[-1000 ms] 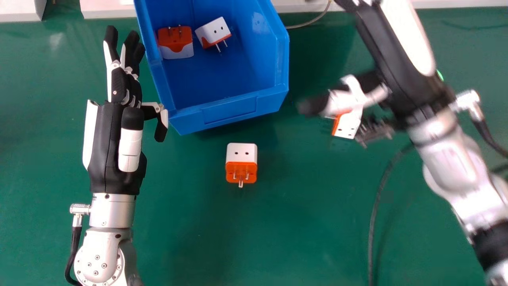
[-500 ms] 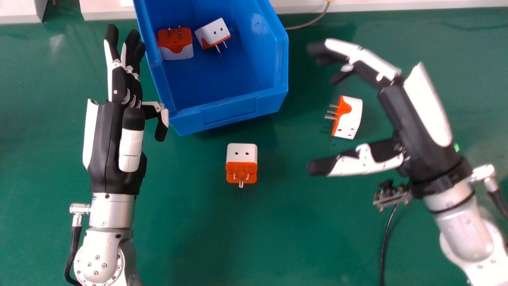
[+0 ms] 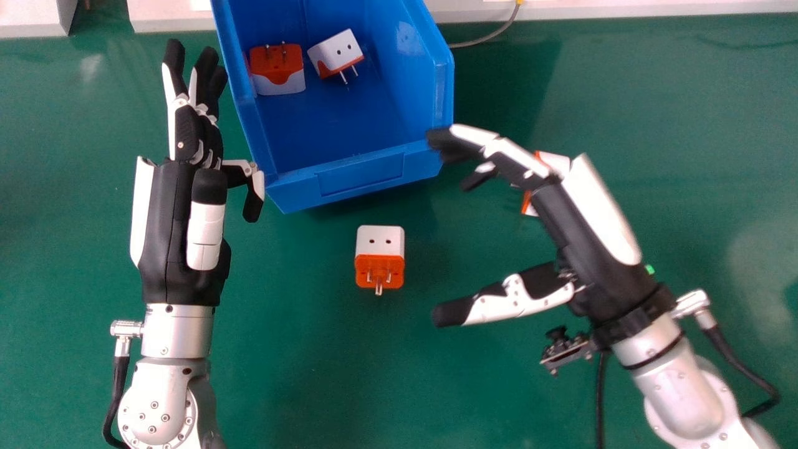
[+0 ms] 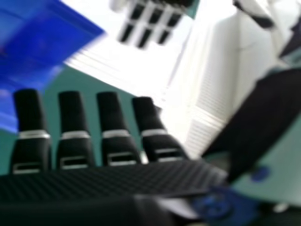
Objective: Pick all objects and put in blue box
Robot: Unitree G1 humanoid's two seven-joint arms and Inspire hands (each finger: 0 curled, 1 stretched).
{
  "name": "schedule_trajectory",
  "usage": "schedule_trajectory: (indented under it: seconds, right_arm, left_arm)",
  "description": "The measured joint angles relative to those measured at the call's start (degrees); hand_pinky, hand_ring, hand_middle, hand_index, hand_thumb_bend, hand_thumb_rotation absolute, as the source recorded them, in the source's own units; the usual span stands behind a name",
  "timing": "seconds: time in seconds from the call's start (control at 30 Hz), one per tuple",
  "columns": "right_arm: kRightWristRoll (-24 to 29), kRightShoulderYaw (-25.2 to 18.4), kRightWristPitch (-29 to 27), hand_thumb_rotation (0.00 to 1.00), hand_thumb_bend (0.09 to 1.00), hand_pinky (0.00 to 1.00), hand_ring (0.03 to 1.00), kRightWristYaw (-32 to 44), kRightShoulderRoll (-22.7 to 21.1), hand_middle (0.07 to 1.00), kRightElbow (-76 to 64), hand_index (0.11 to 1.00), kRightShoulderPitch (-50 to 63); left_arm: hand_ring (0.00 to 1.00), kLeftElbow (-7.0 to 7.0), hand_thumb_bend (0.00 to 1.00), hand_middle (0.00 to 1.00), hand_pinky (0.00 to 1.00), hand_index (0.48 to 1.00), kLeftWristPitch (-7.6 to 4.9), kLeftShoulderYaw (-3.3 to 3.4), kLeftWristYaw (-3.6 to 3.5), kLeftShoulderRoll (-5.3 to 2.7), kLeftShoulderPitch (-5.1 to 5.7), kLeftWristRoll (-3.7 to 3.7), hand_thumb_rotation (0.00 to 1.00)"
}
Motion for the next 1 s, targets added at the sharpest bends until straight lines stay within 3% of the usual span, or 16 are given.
schedule_trajectory:
  seconds: [0.2,0.3,0.5,1.0]
  right_arm:
    - [0.27,1.95,0.19,0.49,1.000,0.67,0.785,3.52,0.48,0.832,3.88,0.844,-3.28]
    - [0.20,2.85,0.65,0.49,1.000,0.68,0.796,4.54,0.68,0.844,5.13,0.856,-4.30]
    - [-0.85,4.33,1.23,0.49,1.000,0.70,0.804,6.29,0.62,0.854,6.89,0.871,-6.18]
    - [-1.46,6.26,-1.58,0.48,1.000,0.72,0.826,10.89,-3.53,0.856,10.49,0.869,-12.23]
  left_arm:
    - [1.00,-0.96,1.00,1.00,0.00,1.000,0.07,-0.27,0.99,-0.59,0.80,0.43,0.96]
    - [1.00,-1.73,1.00,1.00,0.00,1.000,0.23,-0.47,1.12,-0.71,1.22,0.56,0.96]
    - [1.00,-2.58,1.00,1.00,0.00,1.000,1.20,-0.83,1.08,-0.70,1.59,0.41,0.96]
    - [1.00,-2.70,1.00,1.00,0.00,1.000,1.19,-0.85,0.89,-0.70,1.60,0.27,0.96]
